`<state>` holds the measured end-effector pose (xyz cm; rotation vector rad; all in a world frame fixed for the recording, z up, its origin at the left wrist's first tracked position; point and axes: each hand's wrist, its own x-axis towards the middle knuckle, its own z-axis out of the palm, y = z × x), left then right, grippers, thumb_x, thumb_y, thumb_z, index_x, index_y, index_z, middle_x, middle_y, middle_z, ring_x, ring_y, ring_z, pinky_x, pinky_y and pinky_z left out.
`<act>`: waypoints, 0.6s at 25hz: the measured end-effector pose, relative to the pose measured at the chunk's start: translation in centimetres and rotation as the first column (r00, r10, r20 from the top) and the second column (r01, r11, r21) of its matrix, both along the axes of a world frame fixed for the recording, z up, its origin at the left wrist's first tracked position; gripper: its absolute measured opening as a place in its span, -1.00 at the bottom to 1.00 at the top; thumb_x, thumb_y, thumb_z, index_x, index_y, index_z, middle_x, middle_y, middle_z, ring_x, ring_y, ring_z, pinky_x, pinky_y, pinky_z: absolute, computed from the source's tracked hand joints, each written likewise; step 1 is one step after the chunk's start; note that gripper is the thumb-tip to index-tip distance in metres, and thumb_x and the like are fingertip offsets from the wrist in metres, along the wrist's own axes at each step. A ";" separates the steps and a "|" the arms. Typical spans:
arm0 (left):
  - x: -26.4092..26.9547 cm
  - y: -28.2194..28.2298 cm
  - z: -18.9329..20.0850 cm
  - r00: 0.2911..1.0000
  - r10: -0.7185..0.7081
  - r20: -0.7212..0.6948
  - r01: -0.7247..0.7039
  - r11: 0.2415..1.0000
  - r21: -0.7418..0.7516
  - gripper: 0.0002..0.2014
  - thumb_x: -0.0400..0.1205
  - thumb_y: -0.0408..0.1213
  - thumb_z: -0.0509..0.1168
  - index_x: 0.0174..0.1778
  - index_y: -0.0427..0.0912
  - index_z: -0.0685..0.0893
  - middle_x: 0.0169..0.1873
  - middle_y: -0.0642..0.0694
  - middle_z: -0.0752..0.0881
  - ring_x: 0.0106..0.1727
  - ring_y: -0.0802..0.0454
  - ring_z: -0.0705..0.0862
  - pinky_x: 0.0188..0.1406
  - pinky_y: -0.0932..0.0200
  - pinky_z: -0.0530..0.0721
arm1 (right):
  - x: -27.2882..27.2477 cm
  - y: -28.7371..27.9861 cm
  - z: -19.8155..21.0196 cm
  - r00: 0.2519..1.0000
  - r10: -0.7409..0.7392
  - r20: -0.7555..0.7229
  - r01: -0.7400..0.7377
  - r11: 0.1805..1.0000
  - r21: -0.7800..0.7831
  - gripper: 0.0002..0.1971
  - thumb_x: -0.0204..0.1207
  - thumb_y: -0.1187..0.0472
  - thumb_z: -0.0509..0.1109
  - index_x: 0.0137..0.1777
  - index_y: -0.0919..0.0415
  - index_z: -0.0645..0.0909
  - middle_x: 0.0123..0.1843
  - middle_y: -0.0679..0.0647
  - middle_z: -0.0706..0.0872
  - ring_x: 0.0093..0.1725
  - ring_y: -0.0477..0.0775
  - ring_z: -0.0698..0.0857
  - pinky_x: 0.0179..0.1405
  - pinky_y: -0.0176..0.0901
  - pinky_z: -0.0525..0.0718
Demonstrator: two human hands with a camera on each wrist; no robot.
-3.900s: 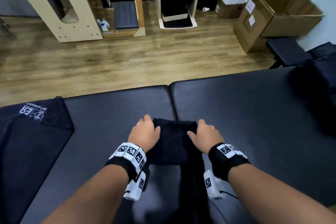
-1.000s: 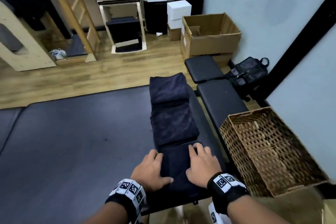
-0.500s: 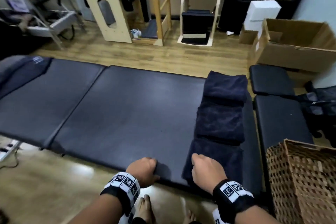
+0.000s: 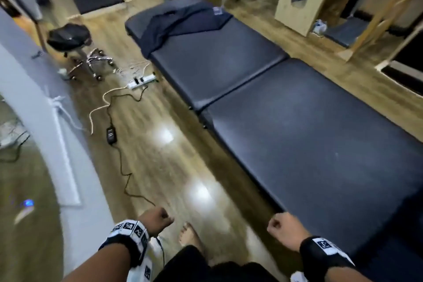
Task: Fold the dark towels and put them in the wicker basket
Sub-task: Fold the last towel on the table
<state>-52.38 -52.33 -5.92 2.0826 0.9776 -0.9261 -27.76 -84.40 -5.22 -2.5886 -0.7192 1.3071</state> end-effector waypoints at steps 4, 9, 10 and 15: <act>-6.4 5.9 -1.2 0.972 0.235 -0.017 -0.235 0.969 -0.075 -0.68 0.72 -0.14 0.27 -0.30 -0.24 0.57 -0.41 -0.24 0.63 -0.68 0.15 0.52 -0.75 0.37 0.41 | 1.2 5.7 -1.0 0.986 0.149 -0.069 -0.161 0.962 -0.221 -0.85 0.58 -0.01 0.45 -0.12 0.02 0.74 -0.12 -0.10 0.79 0.04 -0.03 0.78 0.01 -0.26 0.66; -11.1 11.8 -2.6 0.912 0.407 -0.061 -0.411 0.903 -0.127 -0.75 0.68 -0.19 0.28 -0.30 -0.21 0.58 -0.43 -0.18 0.59 -0.62 0.06 0.51 -0.76 0.38 0.35 | 3.3 17.0 0.8 0.963 0.268 -0.017 -0.264 0.933 -0.243 -0.86 0.58 -0.07 0.44 -0.13 -0.07 0.70 0.00 -0.09 0.77 0.06 -0.05 0.74 0.13 -0.13 0.68; -11.3 12.7 -3.0 0.900 0.431 -0.062 -0.435 0.889 -0.145 -0.76 0.67 -0.20 0.29 -0.29 -0.20 0.57 -0.41 -0.18 0.60 -0.60 0.04 0.52 -0.76 0.37 0.35 | 3.6 19.5 0.9 0.960 0.281 -0.019 -0.277 0.933 -0.230 -0.87 0.59 -0.09 0.43 -0.08 -0.08 0.69 0.03 -0.10 0.77 0.09 -0.04 0.73 0.15 -0.13 0.67; -10.6 18.3 -3.9 0.852 0.509 -0.119 -0.523 0.825 -0.213 -0.78 0.63 -0.17 0.30 -0.27 -0.19 0.58 -0.39 -0.21 0.62 -0.53 -0.04 0.54 -0.68 0.34 0.40 | 5.1 32.1 -0.3 0.901 0.433 -0.024 -0.429 0.882 -0.197 -0.65 0.62 -0.10 0.39 0.31 0.03 0.70 0.25 -0.01 0.76 0.29 0.03 0.70 0.30 -0.16 0.61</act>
